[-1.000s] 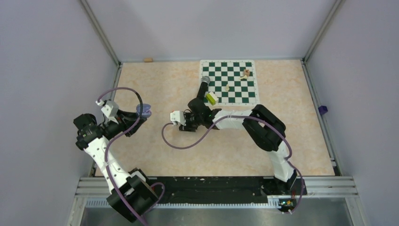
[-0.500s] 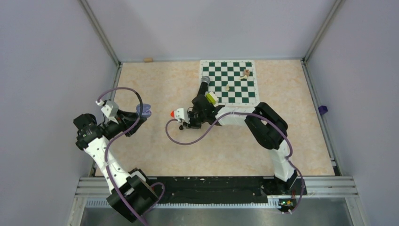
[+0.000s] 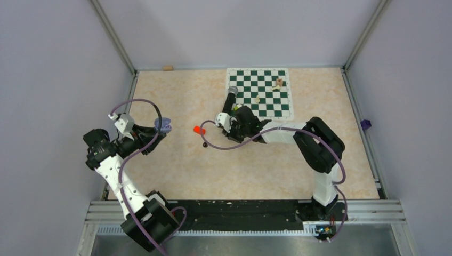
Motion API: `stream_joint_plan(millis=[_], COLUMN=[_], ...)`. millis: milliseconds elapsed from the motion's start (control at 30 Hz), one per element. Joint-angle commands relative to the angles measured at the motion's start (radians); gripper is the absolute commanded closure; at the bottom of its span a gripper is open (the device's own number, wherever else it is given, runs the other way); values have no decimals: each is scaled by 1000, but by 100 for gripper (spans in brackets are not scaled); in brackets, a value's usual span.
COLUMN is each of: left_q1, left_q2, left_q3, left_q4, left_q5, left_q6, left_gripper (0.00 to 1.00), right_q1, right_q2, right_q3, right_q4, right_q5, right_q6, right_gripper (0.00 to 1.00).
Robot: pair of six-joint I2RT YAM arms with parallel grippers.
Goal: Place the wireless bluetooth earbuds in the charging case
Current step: Adjust the earbud at the center of the board.
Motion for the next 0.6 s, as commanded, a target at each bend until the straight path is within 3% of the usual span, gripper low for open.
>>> stream_joint_plan(millis=[0,333,433,567], left_q1=[9,9,9,8], left_q2=[-21,-34,-36,-37], left_q3=[11,16,16,16], left_q4=[-3,-2,-2,-2], left_q5=[152,152,153,153], left_q6=[2,-6,-7,-6], left_gripper=[100,100,100,100], right_q1=[-28,-65,-65,-71], right_q2=[-99,-122,-118,-162], right_q3=[-65,-59,-34,-45], right_q4=[65,114,111,130], right_q5=[155,398,425,348], right_q6=[127,297,317,267], right_gripper=[84,84,76,63])
